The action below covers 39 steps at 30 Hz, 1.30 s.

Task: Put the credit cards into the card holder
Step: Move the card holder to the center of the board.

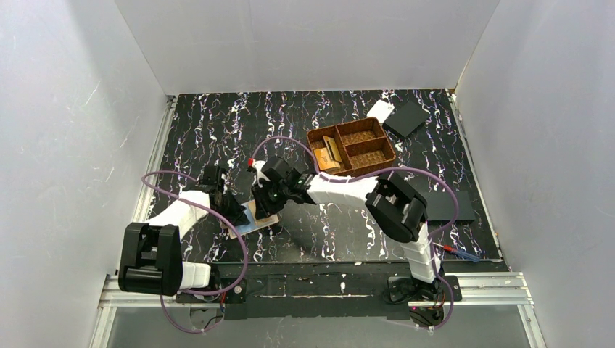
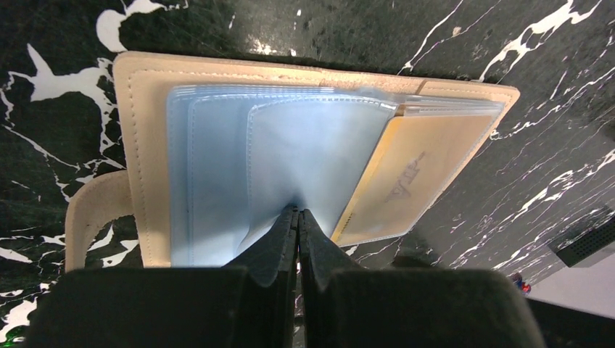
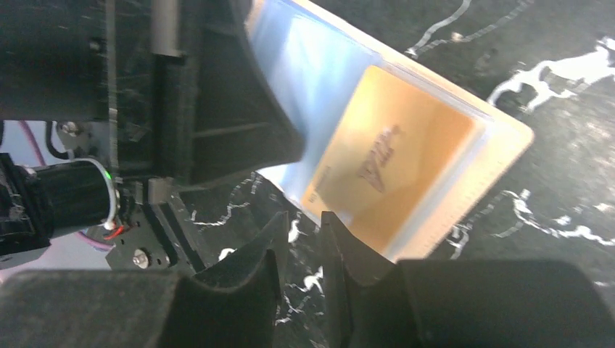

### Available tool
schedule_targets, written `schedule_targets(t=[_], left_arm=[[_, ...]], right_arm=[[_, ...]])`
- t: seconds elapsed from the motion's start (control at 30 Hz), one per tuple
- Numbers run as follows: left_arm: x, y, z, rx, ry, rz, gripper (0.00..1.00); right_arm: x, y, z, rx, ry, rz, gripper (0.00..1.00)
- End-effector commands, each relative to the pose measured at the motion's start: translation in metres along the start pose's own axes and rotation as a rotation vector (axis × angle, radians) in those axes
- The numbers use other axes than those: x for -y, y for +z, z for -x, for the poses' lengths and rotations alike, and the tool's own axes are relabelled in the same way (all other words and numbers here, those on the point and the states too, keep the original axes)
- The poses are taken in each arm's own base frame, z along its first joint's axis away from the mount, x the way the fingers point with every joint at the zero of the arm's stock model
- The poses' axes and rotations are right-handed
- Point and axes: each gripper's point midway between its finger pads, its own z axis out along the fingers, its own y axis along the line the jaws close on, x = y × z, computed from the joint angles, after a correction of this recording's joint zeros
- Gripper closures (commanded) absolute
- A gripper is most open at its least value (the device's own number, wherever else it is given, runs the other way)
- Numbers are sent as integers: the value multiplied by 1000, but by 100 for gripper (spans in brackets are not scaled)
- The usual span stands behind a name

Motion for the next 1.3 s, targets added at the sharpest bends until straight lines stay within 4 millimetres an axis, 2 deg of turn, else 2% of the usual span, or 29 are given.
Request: schedule_targets(t=[0.0, 0.13, 0.23, 0.33, 0.4, 0.63, 0.8, 1.0, 1.17, 1.27], left_arm=[[-36, 10, -10, 9, -36, 122, 100], [-38, 13, -14, -6, -40, 118, 100], [-40, 13, -14, -1, -39, 123, 100], [-39, 12, -14, -3, -39, 119, 100], [-42, 10, -13, -3, -38, 144, 100], [-69, 0, -6, 32, -54, 298, 100], [-73, -1, -7, 26, -64, 324, 100], [-69, -5, -6, 26, -50, 313, 100], [-62, -24, 1, 69, -47, 303, 100], [-52, -39, 9, 100, -28, 277, 88]], right_arm=[[-27, 7, 27, 105, -31, 75, 69], [-33, 19, 26, 110, -47, 76, 79], [-31, 28, 29, 114, -52, 63, 86], [-19, 40, 21, 86, -43, 24, 92], [-4, 43, 14, 61, -28, -49, 96], [42, 23, -12, 33, -20, -281, 99], [54, 7, -18, 22, -33, -357, 99], [50, 6, -13, 21, -56, -315, 98], [22, -1, 0, 43, -96, -192, 90], [-3, -14, 12, 63, -124, -100, 81]])
